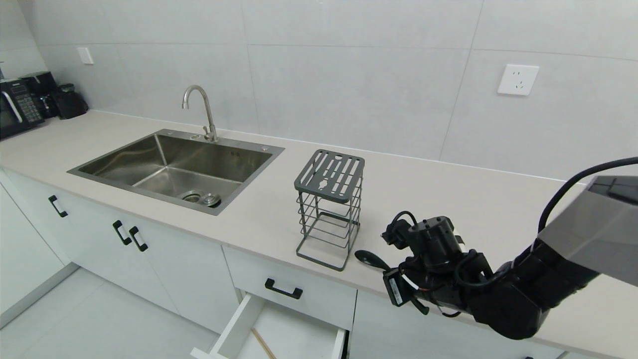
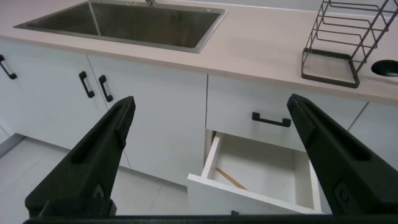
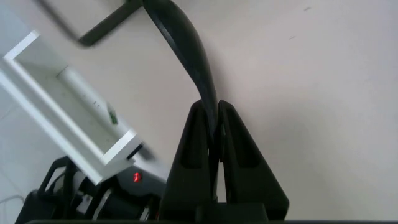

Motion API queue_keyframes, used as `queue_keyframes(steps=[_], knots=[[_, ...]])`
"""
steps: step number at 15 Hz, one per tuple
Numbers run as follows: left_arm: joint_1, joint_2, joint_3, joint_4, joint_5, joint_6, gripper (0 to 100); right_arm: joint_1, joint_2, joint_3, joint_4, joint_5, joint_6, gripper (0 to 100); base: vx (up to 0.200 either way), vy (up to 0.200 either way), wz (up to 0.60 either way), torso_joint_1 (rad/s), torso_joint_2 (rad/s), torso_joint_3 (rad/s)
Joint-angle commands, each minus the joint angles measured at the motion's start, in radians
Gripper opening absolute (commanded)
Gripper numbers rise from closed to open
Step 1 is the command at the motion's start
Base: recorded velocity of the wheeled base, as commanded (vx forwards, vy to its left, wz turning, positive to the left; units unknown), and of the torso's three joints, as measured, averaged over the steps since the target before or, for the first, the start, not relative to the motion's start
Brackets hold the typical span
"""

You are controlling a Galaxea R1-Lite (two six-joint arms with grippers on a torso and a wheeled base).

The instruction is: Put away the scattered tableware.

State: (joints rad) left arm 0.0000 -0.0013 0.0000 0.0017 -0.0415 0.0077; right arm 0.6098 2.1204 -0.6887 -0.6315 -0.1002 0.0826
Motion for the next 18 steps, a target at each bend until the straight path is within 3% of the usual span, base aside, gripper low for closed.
queue_keyframes(steps=[1,4,7,12,18], knots=[[0.000,0.001,0.000,0.000,0.000,0.000,100,0.030,-0.042,0.048,-0.001,0.001,-0.001,0,0.000,0.000,0.00,0.000,0.00,0.000],[0.000,0.001,0.000,0.000,0.000,0.000,100,0.038,-0.059,0.098,-0.062,0.001,-0.010,0,0.000,0.000,0.00,0.000,0.00,0.000],[0.000,0.001,0.000,0.000,0.000,0.000,100,0.044,-0.114,0.144,-0.063,0.002,-0.090,0,0.000,0.000,0.00,0.000,0.00,0.000],[0.000,0.001,0.000,0.000,0.000,0.000,100,0.045,-0.258,0.264,-0.063,0.007,-0.098,0,0.000,0.000,0.00,0.000,0.00,0.000],[0.000,0.001,0.000,0.000,0.000,0.000,100,0.045,-0.309,0.278,-0.077,0.070,-0.237,0,0.000,0.000,0.00,0.000,0.00,0.000]])
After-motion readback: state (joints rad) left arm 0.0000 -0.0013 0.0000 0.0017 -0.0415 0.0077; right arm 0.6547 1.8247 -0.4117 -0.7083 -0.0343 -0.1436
